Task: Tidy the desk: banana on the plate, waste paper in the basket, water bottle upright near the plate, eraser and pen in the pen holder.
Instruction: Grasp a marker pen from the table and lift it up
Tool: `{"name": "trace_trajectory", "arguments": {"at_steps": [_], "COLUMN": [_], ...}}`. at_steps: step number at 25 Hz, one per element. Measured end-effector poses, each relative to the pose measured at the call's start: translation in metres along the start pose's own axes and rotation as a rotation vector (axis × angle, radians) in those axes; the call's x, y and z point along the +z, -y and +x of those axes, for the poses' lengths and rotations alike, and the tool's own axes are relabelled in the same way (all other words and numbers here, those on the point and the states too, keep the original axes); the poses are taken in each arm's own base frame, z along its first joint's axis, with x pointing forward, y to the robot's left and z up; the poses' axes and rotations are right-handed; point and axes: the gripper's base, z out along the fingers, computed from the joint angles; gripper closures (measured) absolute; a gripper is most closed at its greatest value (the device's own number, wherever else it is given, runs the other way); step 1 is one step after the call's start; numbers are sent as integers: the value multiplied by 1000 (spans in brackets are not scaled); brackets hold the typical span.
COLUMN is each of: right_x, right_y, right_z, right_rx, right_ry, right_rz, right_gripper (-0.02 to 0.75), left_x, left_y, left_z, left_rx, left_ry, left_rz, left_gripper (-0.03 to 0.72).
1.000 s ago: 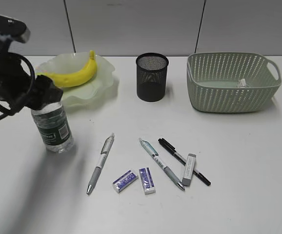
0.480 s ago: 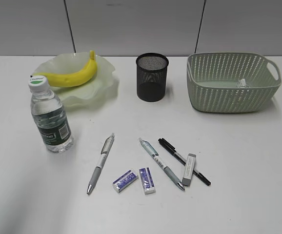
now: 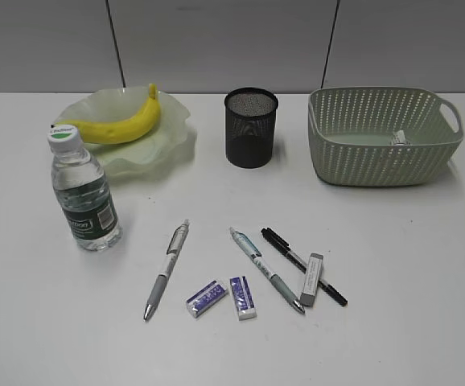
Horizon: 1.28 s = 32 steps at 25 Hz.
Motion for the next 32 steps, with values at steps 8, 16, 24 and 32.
{"name": "trace_trajectory", "arguments": {"at_steps": [8,16,24,32], "right_x": [3,17,71,168], "right_y": [0,1,-3,-7], "right_z": [-2,-8,-46,-87], "right_rx": [2,-21,-66,-59], "right_ry": [-21,-115,-217,-405], "right_rz": [-2,-23,-156,-273], "right_gripper": [222,225,257,272], "left_x": [6,11,16,16], "left_y": [1,-3,-3,-3], "left_z": [55,51,50,50], "left_rx": [11,21,19,18], "left_ry": [53,141,159,159], "left_rz": [-27,-62,-60,-59], "left_gripper": [241,241,260,261]}}
